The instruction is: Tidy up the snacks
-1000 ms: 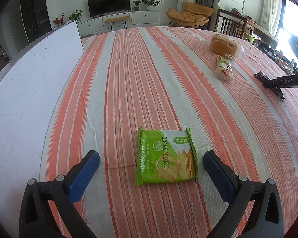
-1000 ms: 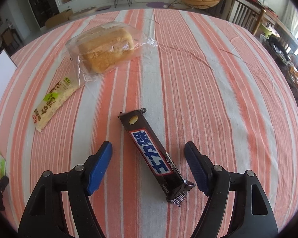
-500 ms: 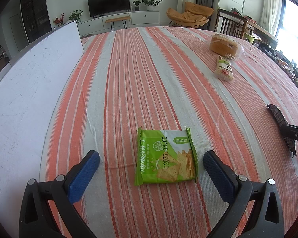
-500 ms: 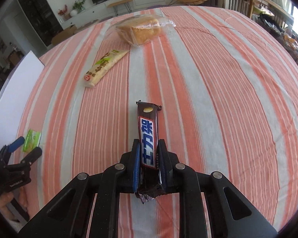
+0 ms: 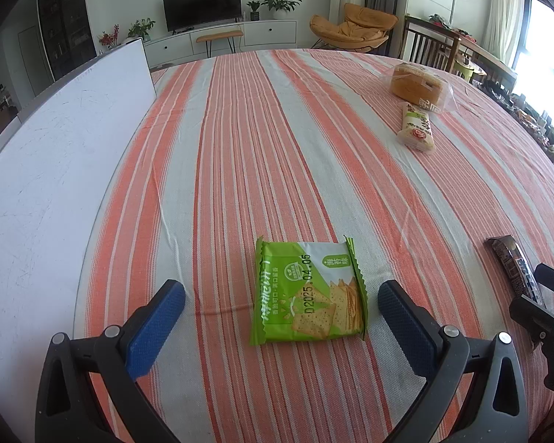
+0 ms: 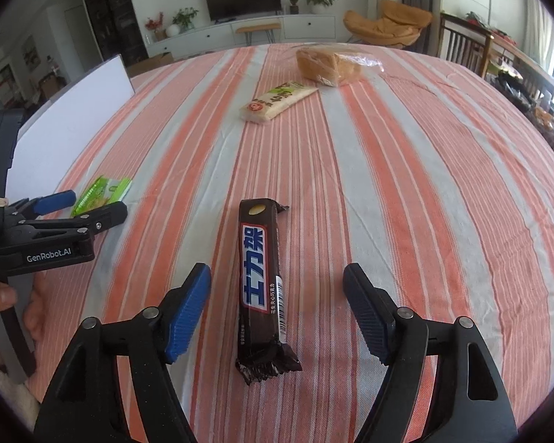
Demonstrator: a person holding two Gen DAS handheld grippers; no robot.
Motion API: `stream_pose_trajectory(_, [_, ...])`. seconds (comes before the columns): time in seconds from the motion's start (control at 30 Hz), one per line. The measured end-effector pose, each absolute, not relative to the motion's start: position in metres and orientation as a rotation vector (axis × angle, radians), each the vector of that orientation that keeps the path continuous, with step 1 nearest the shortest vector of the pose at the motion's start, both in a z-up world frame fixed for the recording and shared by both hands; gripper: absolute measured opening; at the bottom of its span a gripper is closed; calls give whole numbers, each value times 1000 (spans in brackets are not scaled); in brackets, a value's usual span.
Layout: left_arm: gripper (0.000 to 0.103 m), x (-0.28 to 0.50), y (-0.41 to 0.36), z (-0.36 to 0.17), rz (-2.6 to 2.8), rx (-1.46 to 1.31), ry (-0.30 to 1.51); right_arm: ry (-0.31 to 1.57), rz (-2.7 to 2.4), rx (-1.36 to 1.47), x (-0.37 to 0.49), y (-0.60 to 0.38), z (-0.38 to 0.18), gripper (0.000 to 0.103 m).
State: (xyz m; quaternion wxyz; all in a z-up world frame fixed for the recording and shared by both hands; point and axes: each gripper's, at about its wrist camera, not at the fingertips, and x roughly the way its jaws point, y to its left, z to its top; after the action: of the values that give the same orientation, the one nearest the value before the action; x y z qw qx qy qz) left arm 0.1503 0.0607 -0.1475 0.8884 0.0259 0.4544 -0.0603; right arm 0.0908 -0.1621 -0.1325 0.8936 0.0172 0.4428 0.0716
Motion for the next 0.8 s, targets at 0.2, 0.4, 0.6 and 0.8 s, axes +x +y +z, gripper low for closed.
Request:
stream_pose_trajectory(0.2, [103,150,61,-147,-125,54,944,920,141,-20,87,-153,-135,80])
stream_pose_trajectory(0.4, [103,150,61,-147,-125,54,944,916,136,-61,85,-147,-137,86])
stream_pose_trajectory(0.6, [103,150,61,-147,-125,54,944,910,138,-65,84,-146,-138,89])
stream_pose_trajectory(0.8, [103,150,61,-147,-125,54,944,911,138,-64,84,-146,-139,90])
